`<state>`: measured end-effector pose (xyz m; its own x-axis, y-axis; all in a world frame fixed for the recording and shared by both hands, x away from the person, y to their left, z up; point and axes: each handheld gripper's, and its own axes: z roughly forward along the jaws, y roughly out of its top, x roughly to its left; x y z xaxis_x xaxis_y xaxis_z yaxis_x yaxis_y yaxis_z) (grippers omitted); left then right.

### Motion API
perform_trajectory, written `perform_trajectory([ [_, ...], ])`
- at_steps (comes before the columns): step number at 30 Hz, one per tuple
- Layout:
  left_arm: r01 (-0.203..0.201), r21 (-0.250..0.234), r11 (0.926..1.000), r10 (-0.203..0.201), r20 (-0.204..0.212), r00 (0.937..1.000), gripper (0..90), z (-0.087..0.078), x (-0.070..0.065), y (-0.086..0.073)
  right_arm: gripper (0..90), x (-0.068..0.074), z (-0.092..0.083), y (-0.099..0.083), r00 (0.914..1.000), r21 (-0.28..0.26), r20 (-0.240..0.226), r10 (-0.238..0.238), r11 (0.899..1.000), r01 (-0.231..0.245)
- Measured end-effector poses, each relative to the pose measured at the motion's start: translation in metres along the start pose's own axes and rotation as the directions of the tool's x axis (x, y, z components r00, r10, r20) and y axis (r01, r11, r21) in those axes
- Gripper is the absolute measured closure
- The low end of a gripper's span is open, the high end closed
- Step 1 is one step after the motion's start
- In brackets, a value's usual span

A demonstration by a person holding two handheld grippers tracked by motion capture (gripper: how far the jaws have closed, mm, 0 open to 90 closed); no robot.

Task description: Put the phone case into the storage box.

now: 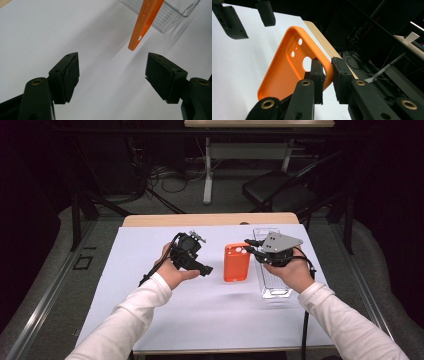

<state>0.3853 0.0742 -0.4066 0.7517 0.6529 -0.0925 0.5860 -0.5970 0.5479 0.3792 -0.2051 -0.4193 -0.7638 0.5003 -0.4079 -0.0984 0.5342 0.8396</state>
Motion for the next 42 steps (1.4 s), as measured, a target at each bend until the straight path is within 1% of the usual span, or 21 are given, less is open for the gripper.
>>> perform_trajectory([
  [5, 0.017, -0.014, 0.9998, -0.017, -0.003, 0.9999, 21.1, -0.001, 0.001, -0.004, 79.5, -0.007, -0.004, 0.001, 0.9999, -0.001, 0.013, -0.004, 1.000, 0.004],
  [7, 0.023, -0.017, 0.9996, -0.023, 0.003, 0.9997, 20.0, 0.000, 0.001, -0.006, 79.5, -0.009, -0.006, 0.001, 0.9998, -0.001, 0.020, -0.004, 1.000, 0.004],
  [9, 0.019, -0.017, 0.9997, -0.019, 0.008, 0.9998, 18.7, -0.001, 0.002, -0.008, 79.5, -0.011, -0.009, 0.001, 0.9997, 0.005, 0.024, -0.008, 1.000, 0.008],
  [13, 0.032, -0.028, 0.9991, -0.031, 0.019, 0.9993, 15.7, -0.003, 0.004, -0.011, 79.5, -0.016, -0.013, 0.000, 0.9994, 0.007, 0.033, -0.010, 1.000, 0.010],
  [14, 0.029, -0.030, 0.9991, -0.028, 0.020, 0.9994, 15.7, -0.004, 0.005, -0.011, 79.5, -0.018, -0.014, 0.000, 0.9994, 0.009, 0.034, -0.007, 1.000, 0.007],
  [17, 0.042, -0.043, 0.9982, -0.042, 0.016, 0.9990, 15.5, -0.006, 0.006, -0.013, 79.5, -0.022, -0.017, -0.001, 0.9992, 0.020, 0.038, -0.011, 1.000, 0.011],
  [20, 0.037, -0.048, 0.9981, -0.037, 0.016, 0.9992, 15.2, -0.007, 0.006, -0.014, 79.5, -0.027, -0.020, -0.002, 0.9991, 0.025, 0.042, -0.010, 1.000, 0.009],
  [22, 0.041, -0.053, 0.9977, -0.041, 0.013, 0.9991, 15.0, -0.008, 0.006, -0.015, 79.5, -0.030, -0.022, -0.003, 0.9988, 0.028, 0.047, -0.014, 1.000, 0.013],
  [23, 0.035, -0.051, 0.9981, -0.035, 0.012, 0.9993, 14.9, -0.009, 0.006, -0.016, 79.5, -0.031, -0.023, -0.003, 0.9986, 0.030, 0.050, -0.017, 0.999, 0.015],
  [26, 0.034, -0.050, 0.9982, -0.033, 0.012, 0.9994, 14.9, -0.010, 0.006, -0.017, 79.5, -0.036, -0.027, -0.003, 0.9984, 0.037, 0.054, -0.018, 0.999, 0.016],
  [30, 0.039, -0.051, 0.9979, -0.038, 0.009, 0.9992, 14.9, -0.010, 0.006, -0.019, 79.5, -0.041, -0.031, -0.005, 0.9980, 0.051, 0.060, -0.023, 0.999, 0.020],
  [36, 0.040, -0.049, 0.9980, -0.039, 0.012, 0.9992, 15.0, -0.011, 0.009, -0.020, 79.5, -0.049, -0.037, -0.006, 0.9977, 0.055, 0.063, -0.023, 0.998, 0.019],
  [42, 0.045, -0.053, 0.9976, -0.044, 0.013, 0.9989, 15.0, -0.012, 0.010, -0.021, 79.5, -0.056, -0.044, -0.008, 0.9971, 0.070, 0.065, -0.041, 0.997, 0.036],
])
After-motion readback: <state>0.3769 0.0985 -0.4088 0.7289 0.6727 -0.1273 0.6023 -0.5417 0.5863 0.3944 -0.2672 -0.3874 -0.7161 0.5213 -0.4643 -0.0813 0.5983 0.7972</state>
